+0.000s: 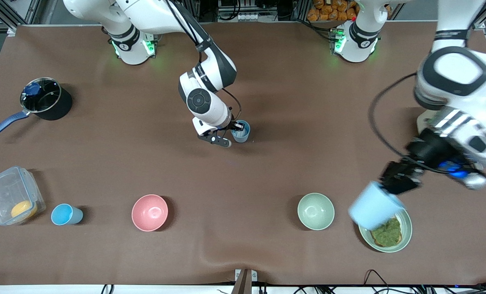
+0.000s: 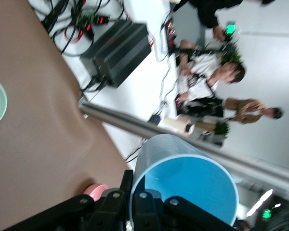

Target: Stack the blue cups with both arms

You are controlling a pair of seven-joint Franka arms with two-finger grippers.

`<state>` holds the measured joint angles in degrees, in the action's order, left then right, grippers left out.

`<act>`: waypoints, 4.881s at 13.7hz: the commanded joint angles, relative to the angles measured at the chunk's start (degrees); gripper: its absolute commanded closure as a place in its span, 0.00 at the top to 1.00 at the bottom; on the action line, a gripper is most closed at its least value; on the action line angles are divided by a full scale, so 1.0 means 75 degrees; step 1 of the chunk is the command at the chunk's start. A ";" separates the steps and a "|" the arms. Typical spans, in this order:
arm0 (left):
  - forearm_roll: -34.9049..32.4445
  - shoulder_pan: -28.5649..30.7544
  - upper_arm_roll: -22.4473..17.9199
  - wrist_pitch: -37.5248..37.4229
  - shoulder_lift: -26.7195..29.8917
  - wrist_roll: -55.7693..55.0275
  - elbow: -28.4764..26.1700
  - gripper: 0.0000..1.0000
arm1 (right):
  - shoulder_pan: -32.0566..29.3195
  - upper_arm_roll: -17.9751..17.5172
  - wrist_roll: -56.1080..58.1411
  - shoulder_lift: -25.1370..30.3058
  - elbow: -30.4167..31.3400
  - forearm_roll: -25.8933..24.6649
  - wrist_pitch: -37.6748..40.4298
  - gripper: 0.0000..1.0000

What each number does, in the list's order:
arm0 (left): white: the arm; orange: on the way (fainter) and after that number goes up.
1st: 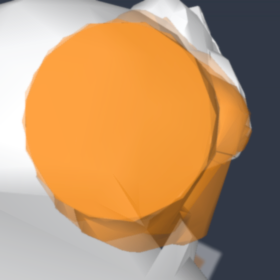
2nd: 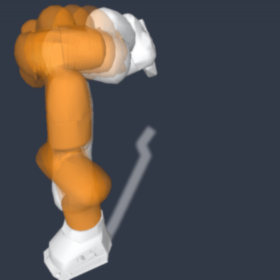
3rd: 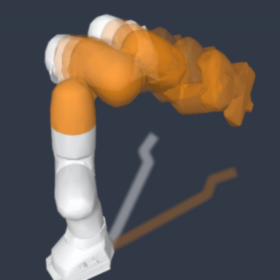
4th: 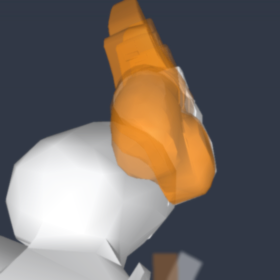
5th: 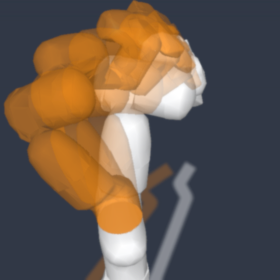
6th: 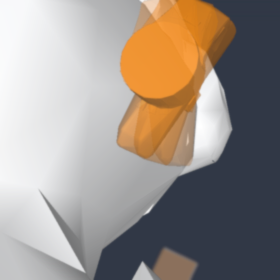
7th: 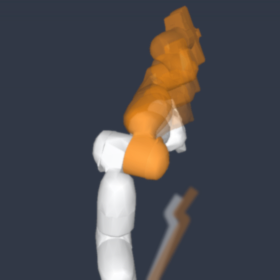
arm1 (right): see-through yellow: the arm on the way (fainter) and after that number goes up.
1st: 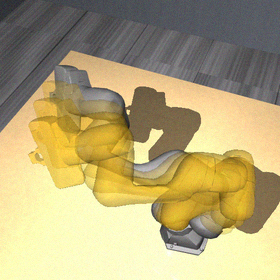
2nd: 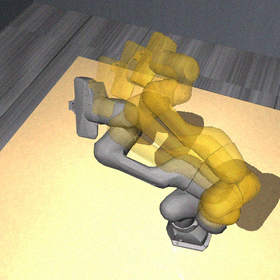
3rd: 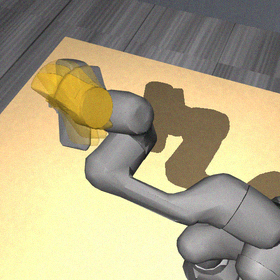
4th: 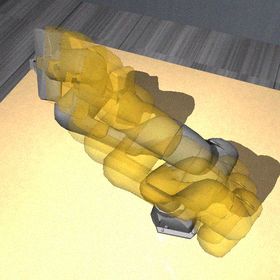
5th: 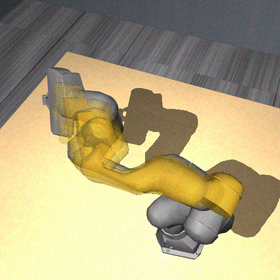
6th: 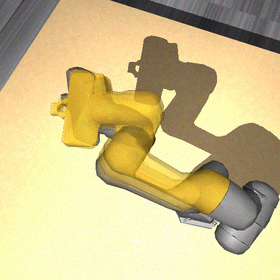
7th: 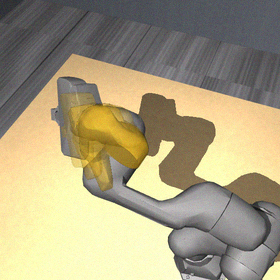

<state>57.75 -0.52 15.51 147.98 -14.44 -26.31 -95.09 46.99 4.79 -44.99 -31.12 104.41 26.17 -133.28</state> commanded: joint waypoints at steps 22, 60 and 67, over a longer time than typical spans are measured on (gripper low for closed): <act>-0.7138 -0.4302 0.0006 -0.2948 -0.1625 -0.5152 -0.0411 0.00 | -0.5557 -0.0073 0.5658 0.3900 -0.0931 -0.3149 0.5799 1.00; -0.7984 0.1650 -0.0263 -0.8584 0.1596 0.1701 0.1476 1.00 | -0.6628 -0.0686 0.6338 0.4501 -0.1102 -0.3279 0.5114 1.00; -0.7525 -0.0434 -0.1987 -0.8892 0.2664 0.2277 0.0713 1.00 | -0.6628 -0.0698 0.6327 0.4501 -0.1090 -0.3279 0.5125 1.00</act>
<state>0.10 -1.87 1.23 80.66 3.71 -10.68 -88.07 -2.20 0.04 2.00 2.94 97.09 2.50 -95.44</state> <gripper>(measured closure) 0.000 0.000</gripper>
